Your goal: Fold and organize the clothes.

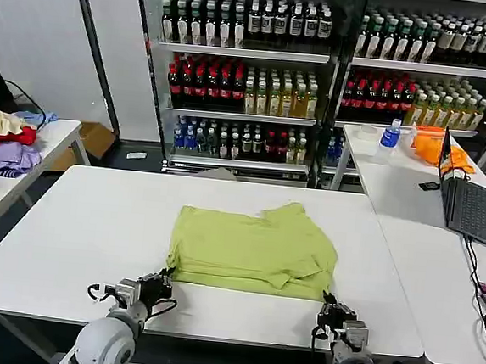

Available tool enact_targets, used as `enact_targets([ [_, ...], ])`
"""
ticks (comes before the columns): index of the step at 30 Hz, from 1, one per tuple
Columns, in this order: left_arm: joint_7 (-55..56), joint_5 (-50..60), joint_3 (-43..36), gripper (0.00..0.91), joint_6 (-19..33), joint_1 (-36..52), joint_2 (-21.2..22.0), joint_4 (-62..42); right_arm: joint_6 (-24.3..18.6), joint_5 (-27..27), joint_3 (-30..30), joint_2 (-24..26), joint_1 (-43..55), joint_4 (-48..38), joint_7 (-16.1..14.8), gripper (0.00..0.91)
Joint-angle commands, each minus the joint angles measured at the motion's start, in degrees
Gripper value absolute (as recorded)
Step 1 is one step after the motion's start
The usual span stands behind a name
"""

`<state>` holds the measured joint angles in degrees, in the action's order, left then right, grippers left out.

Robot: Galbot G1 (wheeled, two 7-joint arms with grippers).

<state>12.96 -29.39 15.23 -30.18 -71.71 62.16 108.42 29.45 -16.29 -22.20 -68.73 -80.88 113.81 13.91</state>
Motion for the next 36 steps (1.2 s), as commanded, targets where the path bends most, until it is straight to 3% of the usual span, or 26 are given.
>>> enact_targets([
  [1, 0.09, -0.16, 1.86, 0.02, -0.12, -7.68, -0.41, 7.82, -0.12, -0.01, -0.92, 0.82, -2.53, 2.89, 0.17, 0.0],
  [12, 0.45, 7.21, 3.29, 0.02, 1.55, -22.15, 2.15, 18.02, 1.29, 1.51, -4.62, 2.57, -12.33, 11.03, -0.58, 0.0],
  [13, 0.46, 7.92, 3.27, 0.02, 1.74, -22.61, 2.19, 18.21, 1.33, 1.62, -4.68, 2.51, -12.69, 11.22, -0.68, 0.111],
  [14, 0.45, 8.57, 3.32, 0.02, 1.88, -23.06, 2.26, 18.4, 1.35, 1.96, -4.71, 2.35, -13.37, 11.7, -0.74, 0.393],
  [15, 0.2, 8.81, 3.49, 0.111, 2.09, -23.62, 2.29, 18.59, 1.46, 2.32, -4.71, 1.96, -14.09, 12.05, -0.79, 0.907],
  [16, 0.1, 8.87, 3.57, 0.786, 2.2, -23.87, 2.24, 18.66, 1.62, 2.55, -4.68, 1.71, -14.42, 12.41, -0.85, 0.907],
  [17, -0.42, 9.56, 3.62, 0.907, 2.4, -24.36, 2.22, 19.11, 1.92, 3.07, -4.62, 1.33, -14.89, 12.94, -0.99, 0.907],
  [25, -1.17, 10.81, 5.76, 0.907, 1.41, -24.47, 1.78, 22.14, 0.98, 3.47, -6.22, 1.88, -14.78, 15.64, -1.57, 0.907],
  [36, -0.75, 3.58, 11.53, 0.907, -0.04, -18.58, -2.49, 21.06, -1.07, -1.94, -7.7, 4.64, -7.0, 13.91, -1.12, 0.907],
])
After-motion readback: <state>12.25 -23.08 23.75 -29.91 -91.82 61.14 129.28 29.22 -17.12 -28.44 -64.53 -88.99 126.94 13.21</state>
